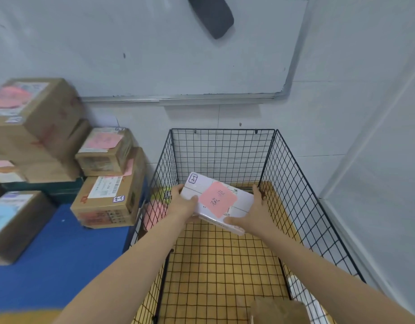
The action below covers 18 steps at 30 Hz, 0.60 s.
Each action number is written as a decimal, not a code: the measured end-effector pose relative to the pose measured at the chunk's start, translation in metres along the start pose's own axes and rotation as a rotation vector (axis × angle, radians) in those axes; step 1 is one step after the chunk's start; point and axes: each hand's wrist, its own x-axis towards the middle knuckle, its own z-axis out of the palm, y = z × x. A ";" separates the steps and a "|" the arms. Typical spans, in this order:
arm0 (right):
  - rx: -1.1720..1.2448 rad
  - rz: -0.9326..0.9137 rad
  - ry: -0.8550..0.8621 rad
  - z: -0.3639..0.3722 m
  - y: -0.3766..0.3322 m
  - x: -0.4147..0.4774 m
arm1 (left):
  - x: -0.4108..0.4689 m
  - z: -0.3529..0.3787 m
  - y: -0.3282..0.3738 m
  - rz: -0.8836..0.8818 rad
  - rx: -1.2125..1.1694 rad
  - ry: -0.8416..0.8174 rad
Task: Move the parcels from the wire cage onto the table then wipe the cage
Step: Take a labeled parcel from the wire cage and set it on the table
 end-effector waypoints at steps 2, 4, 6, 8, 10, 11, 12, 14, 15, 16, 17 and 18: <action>0.015 0.018 0.008 0.002 0.002 0.003 | -0.002 0.000 0.002 0.068 0.023 0.024; 0.138 0.039 0.000 0.004 0.003 0.004 | -0.001 0.002 0.002 0.132 0.045 0.063; 0.315 0.080 -0.044 0.009 0.003 0.006 | -0.006 0.004 0.005 0.186 0.088 0.093; 0.399 0.123 -0.042 0.014 0.002 0.005 | -0.008 0.008 0.005 0.233 0.150 0.036; 0.487 0.176 -0.011 0.018 0.002 0.004 | -0.014 0.016 0.001 0.283 0.265 -0.066; 0.537 0.196 -0.010 0.020 0.003 0.006 | -0.017 0.020 -0.002 0.315 0.339 -0.115; 0.572 0.211 -0.007 0.022 0.003 0.007 | -0.020 0.025 -0.006 0.337 0.401 -0.163; 0.595 0.234 -0.003 0.023 0.002 0.006 | -0.022 0.033 -0.014 0.365 0.443 -0.217; 0.589 0.239 0.000 0.023 0.002 0.006 | -0.020 0.035 -0.016 0.374 0.435 -0.209; 0.576 0.239 0.002 0.023 0.001 0.006 | -0.020 0.036 -0.017 0.366 0.421 -0.185; 0.552 0.230 0.005 0.022 -0.001 0.006 | -0.019 0.035 -0.017 0.351 0.398 -0.151; 0.506 0.204 0.006 0.020 -0.002 0.007 | -0.018 0.034 -0.018 0.330 0.365 -0.114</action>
